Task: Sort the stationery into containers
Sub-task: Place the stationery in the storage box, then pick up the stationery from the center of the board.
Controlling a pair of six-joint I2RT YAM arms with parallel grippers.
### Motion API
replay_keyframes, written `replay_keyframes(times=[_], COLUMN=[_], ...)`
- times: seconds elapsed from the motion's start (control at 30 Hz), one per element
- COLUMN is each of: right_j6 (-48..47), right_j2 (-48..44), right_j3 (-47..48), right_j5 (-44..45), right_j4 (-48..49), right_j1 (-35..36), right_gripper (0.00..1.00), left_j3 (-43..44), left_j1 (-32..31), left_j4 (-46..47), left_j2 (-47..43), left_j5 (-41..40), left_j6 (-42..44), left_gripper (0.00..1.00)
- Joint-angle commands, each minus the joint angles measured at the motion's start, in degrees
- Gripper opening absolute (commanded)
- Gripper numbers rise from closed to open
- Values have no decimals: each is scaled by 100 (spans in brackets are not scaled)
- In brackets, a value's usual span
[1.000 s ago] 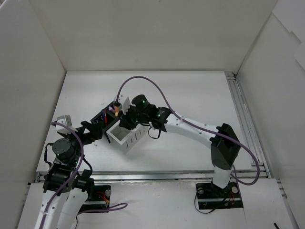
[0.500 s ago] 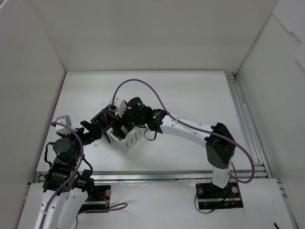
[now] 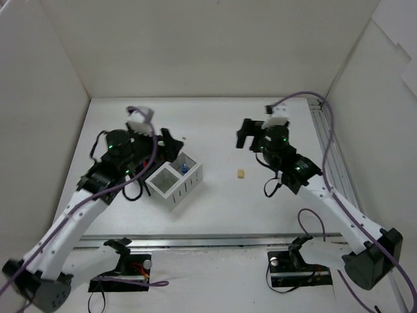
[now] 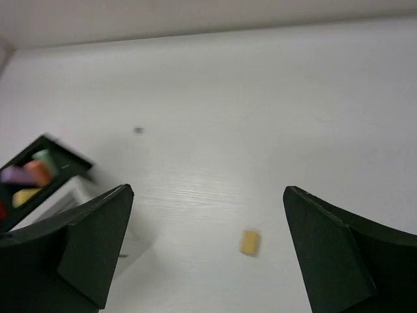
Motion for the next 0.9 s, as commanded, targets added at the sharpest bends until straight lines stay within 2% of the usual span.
replay_keyframes(times=[0.0,0.13,0.27,0.33,0.37,0.47,0.63,0.87], right_j6=[1428,1906,1863,1801,1723,1582,1581,1607], right_j2=[-825,-1835,-2854,-3076,-3225,-3358,-3367,-3297], right_j3=[-578,-1254,-1564,-1634,-1652,-1705,-1775,-1801], right_j5=[1902,2465,2694,2712,2677,2668,2493,2325], right_j4=[-1023,-2182,-2738,-2984,-3029,-3152,-3284,-3266], right_j1=[-651,-1372,-1969,-2102,-2216,-2279,-2314,-2314], right_gripper=[98,98,98,98,98,98,98,98], left_j3=[964,1899,3057,3419,3865,4718,5450,5644], left_j1=[-870,-1564,-1916,-2066,-2188,-2356,-2480,-2480], left_j4=[13,-444,-937,-1103,-1217,-1762,-2185,-2124], left_j2=[1265,2551,3835,4538,5019,5864,6824,7475], left_j5=[-28,33,148,95,43,-326,-766,-907], left_j6=[861,1047,968,854,845,678,116,-465], left_gripper=[100,100,100,100,100,100,100,100])
